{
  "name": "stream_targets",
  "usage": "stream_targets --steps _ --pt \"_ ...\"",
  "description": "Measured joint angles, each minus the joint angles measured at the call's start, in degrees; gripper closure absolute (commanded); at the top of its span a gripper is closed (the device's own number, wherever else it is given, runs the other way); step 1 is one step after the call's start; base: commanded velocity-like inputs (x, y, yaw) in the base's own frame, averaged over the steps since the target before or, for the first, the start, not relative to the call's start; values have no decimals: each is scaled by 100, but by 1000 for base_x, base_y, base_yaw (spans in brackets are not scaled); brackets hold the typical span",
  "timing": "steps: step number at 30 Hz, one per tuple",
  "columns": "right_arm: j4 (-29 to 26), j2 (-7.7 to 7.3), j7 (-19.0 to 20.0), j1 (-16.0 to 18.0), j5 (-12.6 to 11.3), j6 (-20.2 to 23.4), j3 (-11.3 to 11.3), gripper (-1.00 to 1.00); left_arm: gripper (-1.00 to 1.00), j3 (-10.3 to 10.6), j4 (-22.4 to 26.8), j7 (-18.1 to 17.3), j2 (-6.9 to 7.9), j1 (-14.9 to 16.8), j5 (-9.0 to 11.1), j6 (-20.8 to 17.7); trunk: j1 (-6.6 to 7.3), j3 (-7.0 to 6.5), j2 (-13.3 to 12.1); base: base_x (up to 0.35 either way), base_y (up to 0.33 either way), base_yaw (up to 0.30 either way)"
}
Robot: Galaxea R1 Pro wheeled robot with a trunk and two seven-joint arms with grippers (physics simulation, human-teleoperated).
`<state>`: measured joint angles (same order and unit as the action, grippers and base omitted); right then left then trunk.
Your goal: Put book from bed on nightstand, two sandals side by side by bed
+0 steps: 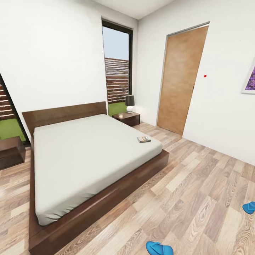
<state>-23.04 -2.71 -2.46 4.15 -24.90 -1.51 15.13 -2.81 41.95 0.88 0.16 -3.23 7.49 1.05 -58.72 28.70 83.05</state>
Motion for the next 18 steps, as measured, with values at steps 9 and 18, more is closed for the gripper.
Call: stream_targets --steps 9,18 --pt "-1 -3 -1 -2 -4 0 -4 -100 -100 0 0 0 0 0 0 0 -1 0 0 0 0 0" --pt "-234 -111 15 1 -457 59 -393 -100 -100 10 0 0 -5 0 0 0 -1 0 0 0 0 0"
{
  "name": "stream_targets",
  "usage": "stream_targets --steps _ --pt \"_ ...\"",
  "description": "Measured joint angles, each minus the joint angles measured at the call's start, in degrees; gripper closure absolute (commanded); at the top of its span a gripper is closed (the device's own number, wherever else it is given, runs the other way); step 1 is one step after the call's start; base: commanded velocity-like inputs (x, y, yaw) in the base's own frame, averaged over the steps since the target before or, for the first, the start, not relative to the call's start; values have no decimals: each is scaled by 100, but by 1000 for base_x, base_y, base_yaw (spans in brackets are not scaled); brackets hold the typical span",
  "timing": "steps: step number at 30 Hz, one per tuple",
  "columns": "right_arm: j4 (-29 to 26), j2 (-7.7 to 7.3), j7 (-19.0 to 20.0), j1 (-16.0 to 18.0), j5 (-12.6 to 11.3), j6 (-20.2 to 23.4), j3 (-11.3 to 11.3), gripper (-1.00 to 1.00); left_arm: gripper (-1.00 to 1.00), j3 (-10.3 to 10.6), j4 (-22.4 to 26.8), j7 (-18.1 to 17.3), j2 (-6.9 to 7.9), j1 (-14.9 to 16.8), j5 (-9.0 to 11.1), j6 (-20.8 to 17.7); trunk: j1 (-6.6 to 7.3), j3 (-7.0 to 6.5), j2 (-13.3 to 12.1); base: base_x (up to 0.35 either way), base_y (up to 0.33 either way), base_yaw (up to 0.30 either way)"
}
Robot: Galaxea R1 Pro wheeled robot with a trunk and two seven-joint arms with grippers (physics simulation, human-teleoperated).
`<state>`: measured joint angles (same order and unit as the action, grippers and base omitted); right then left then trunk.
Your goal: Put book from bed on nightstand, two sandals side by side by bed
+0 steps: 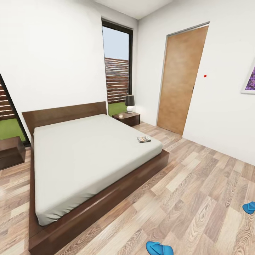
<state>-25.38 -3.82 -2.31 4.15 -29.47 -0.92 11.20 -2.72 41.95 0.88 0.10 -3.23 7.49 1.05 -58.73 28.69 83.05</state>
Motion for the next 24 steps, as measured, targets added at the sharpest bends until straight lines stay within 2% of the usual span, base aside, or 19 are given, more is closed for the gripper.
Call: stream_targets --steps 3,7,9,10,13,14,15,16,17,18,19,21,22,24 --pt "-901 -63 -18 2 -599 106 -416 -100 -100 2 -1 0 -2 0 0 0 0 -1 0 0 0 0" --pt "-1874 -79 -57 31 -985 467 -572 -100 -100 2 -1 0 -2 0 -3 0 0 0 0 0 0 0" --pt "-2131 11 -540 663 -1075 651 -615 -100 -100 96 -2 0 -3 1 -5 34 0 -1 -1 0 0 0" --pt "-2126 49 -655 800 -1082 659 -619 -100 -100 125 -1 0 -3 0 -4 45 0 -1 -1 0 0 0" --pt "-1664 280 -1290 1627 -1109 652 -640 -100 -100 256 -1 0 3 0 0 131 0 -1 -1 0 0 0" --pt "-1215 345 -1653 2157 -1352 645 -636 -100 -100 300 -2 0 0 1 6 178 0 -1 -2 0 0 0" --pt "-1141 365 -1805 2452 -1596 642 -633 -100 -100 311 -2 0 -1 1 5 190 0 -1 0 0 0 0" --pt "-1085 378 -1979 2579 -1911 643 -635 -100 -100 316 -1 0 -1 0 4 197 0 -1 0 0 0 0" --pt "-1048 384 -2261 2727 -2344 645 -635 -100 -100 319 -1 0 -2 0 4 212 0 -1 0 0 0 0" --pt "-1020 387 -2584 2852 -2802 645 -634 -100 -100 318 -1 0 0 0 3 242 0 -1 0 0 0 0" --pt "-1007 388 -2745 2900 -3025 644 -634 -100 -100 318 -1 0 1 0 3 259 0 0 0 0 0 0" --pt "-968 388 -3200 3005 -3728 636 -633 -100 -100 321 3 0 3 0 2 324 0 0 0 0 0 0" --pt "-942 385 -3320 3032 -3956 630 -631 -100 -100 325 5 0 3 0 3 353 0 0 0 0 0 0" --pt "-818 379 -3439 3060 -4203 619 -636 -100 -100 355 8 0 -1 0 -4 386 0 0 0 0 0 0"
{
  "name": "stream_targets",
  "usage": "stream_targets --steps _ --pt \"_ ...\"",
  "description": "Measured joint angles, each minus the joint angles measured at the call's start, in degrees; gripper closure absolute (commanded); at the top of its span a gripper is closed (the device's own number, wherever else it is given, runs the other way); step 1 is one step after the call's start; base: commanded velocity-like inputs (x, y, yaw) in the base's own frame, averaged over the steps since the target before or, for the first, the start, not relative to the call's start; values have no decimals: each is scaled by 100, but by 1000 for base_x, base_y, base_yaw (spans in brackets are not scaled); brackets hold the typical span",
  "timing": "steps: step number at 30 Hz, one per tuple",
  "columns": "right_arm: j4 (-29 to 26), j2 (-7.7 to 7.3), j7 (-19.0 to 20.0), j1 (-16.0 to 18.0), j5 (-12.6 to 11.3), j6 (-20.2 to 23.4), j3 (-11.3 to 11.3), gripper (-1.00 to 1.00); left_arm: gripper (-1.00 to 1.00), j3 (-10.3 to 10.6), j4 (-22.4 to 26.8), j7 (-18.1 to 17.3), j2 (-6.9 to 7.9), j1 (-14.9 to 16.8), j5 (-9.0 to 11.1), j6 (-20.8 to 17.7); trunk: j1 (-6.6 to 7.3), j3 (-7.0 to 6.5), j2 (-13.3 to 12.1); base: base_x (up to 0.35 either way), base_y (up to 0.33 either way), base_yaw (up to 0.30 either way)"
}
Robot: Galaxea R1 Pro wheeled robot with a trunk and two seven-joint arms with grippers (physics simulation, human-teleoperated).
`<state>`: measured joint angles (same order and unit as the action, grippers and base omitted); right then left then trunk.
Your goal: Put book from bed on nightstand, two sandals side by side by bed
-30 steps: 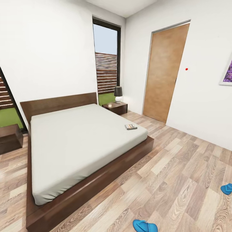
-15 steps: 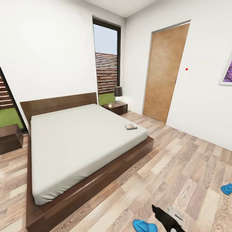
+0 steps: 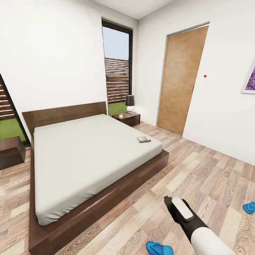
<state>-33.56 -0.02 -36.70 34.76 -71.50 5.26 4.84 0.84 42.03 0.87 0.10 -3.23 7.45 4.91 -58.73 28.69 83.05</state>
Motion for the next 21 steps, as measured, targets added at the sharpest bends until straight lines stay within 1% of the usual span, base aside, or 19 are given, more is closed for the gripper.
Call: stream_targets --steps 1,3,7,8,9,13,14,17,21 --pt "129 -1 -22 7 -75 -4 -3 -100 -100 33 3 0 -2 0 -6 8 0 0 0 0 0 0" --pt "334 -5 -35 13 -148 -16 -8 -100 -100 102 9 -1 1 -1 -12 14 0 0 0 0 0 0" --pt "555 -11 -45 19 -215 -23 -21 -100 -100 460 22 -1 2 -1 -8 22 0 0 0 0 0 0" --pt "574 -11 -46 20 -220 -23 -24 -100 -100 553 29 -1 3 -1 -7 23 0 0 0 212 0 0" --pt "611 -7 -47 20 -210 -11 -224 -100 -100 714 49 0 4 -1 -6 25 2 0 0 249 0 0" --pt "631 -8 -54 22 -218 -16 -783 -100 -100 754 57 5 -1 -2 -5 91 1 0 0 131 0 0" --pt "632 -7 -54 22 -220 -16 -845 -100 -100 756 58 9 -2 -2 -4 98 1 0 0 33 0 0" --pt "634 -7 -54 21 -221 -16 -923 -100 -100 759 56 14 3 -1 2 108 0 0 0 15 0 0" --pt "633 0 -54 21 -222 -16 -945 -100 -100 764 56 16 4 -1 3 111 0 0 0 3 0 0"
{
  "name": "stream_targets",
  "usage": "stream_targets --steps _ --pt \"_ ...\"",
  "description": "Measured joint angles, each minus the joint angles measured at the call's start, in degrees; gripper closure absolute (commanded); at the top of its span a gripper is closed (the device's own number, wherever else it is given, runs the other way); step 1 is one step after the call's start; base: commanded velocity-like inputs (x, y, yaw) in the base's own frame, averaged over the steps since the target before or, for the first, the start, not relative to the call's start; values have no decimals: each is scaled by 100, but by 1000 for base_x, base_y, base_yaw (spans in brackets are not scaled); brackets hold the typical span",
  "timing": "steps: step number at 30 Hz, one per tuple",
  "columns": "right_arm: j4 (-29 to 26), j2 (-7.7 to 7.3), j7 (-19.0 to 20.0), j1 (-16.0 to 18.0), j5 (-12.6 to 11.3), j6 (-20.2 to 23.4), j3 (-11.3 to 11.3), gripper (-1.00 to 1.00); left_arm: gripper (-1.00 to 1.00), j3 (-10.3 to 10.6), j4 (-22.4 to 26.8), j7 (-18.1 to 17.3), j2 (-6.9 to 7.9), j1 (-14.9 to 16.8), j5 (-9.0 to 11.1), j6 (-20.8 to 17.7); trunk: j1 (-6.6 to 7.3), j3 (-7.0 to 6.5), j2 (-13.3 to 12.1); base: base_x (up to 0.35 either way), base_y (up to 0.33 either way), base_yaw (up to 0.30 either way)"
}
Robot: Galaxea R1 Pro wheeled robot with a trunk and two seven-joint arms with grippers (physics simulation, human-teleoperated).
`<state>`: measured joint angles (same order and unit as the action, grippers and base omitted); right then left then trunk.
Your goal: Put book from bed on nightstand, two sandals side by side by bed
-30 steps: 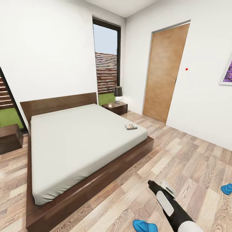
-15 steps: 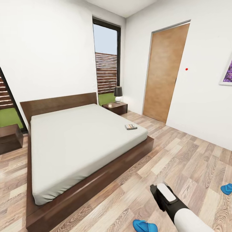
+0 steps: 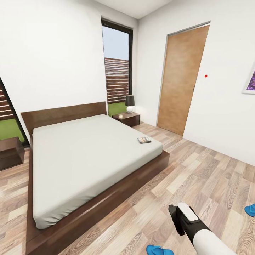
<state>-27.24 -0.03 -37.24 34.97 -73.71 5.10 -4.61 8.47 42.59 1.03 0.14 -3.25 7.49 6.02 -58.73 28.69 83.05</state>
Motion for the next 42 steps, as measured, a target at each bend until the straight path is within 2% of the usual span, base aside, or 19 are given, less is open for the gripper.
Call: stream_targets --steps 3,18,20,21,22,23,25,29,33,36,40,42 --pt "0 1 0 0 0 0 -4 -100 -100 -2 0 0 0 0 0 0 0 0 0 0 0 0" --pt "2 9 0 0 0 0 -4 -100 -100 -9 81 -16 2 0 0 1 -329 269 600 0 0 0" --pt "2 10 0 0 0 0 0 -100 -100 -7 380 -13 3 0 0 -4 -373 305 681 0 0 0" --pt "2 10 0 0 0 0 1 -100 -100 -2 689 -18 8 1 3 -23 -373 305 682 0 0 0" --pt "1 10 0 0 0 0 2 -100 -100 2 1250 -55 13 2 5 -100 -373 304 682 0 0 0" --pt "2 10 0 0 0 0 3 -100 -100 2 1514 -75 14 1 7 -157 -373 305 682 0 0 0" --pt "2 10 0 0 0 0 3 -100 -100 10 2186 -143 16 0 8 -437 -373 305 682 0 0 0" --pt "2 10 1 0 -1 0 2 -100 -100 14 3684 -414 12 1 12 -1302 -373 305 682 0 0 0" --pt "2 11 1 0 -1 0 3 -100 -100 20 4815 -875 4 0 24 -1568 -373 305 682 0 0 0" --pt "3 10 4 0 0 0 4 -100 -100 15 5093 -1468 10 -1 115 -1596 -373 305 682 0 0 0" --pt "6 10 2 0 0 0 4 -100 -100 -11 5144 -2186 40 -1 378 -1599 -373 305 682 0 0 0" --pt "4 10 3 0 0 0 4 -100 -100 -40 5065 -2472 103 -1 439 -1593 -373 305 682 0 0 0"
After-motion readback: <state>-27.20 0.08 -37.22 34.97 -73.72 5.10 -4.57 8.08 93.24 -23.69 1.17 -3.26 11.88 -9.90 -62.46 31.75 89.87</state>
